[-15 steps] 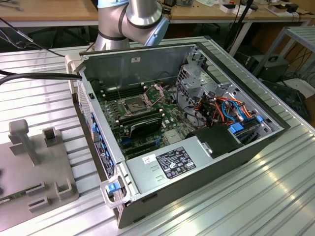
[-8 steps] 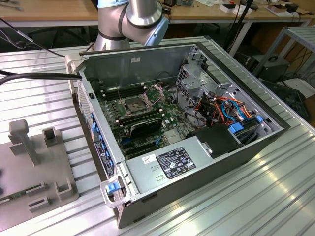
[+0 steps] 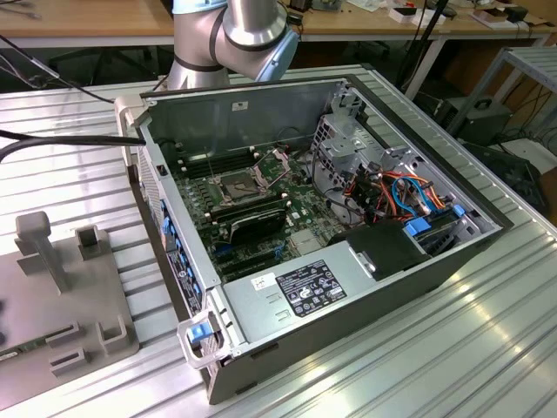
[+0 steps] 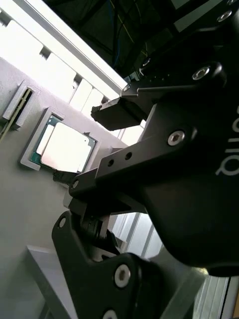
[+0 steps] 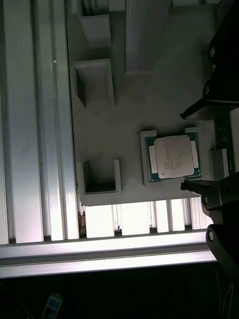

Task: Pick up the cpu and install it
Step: 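Pick up the cpu and move it towards the insertion slot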

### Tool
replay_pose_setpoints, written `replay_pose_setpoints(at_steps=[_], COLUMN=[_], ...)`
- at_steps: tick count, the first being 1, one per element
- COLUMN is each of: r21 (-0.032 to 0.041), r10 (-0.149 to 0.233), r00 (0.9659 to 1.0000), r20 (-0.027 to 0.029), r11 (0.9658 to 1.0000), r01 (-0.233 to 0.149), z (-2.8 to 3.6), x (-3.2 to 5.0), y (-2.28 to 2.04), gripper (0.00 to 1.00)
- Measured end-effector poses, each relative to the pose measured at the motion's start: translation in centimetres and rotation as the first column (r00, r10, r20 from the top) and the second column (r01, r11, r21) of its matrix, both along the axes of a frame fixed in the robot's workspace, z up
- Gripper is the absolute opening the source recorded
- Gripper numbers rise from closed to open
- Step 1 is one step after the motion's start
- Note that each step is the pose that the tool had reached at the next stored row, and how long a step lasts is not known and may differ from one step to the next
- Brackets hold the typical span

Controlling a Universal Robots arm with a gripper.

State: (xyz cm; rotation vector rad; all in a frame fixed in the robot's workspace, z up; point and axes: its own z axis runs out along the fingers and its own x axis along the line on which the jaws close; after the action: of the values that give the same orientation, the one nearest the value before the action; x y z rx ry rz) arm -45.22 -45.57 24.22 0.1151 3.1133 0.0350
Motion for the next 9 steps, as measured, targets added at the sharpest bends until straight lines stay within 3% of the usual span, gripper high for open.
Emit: replay_pose_setpoints(at_steps=[9], r21=[0.0000], r10=[0.000], r00=[1.0000], r20=[-0.0001], r11=[1.0000], r01=[0.000], z=[-1.77], x=[0.00], y=[0.00], gripper=[0.60])
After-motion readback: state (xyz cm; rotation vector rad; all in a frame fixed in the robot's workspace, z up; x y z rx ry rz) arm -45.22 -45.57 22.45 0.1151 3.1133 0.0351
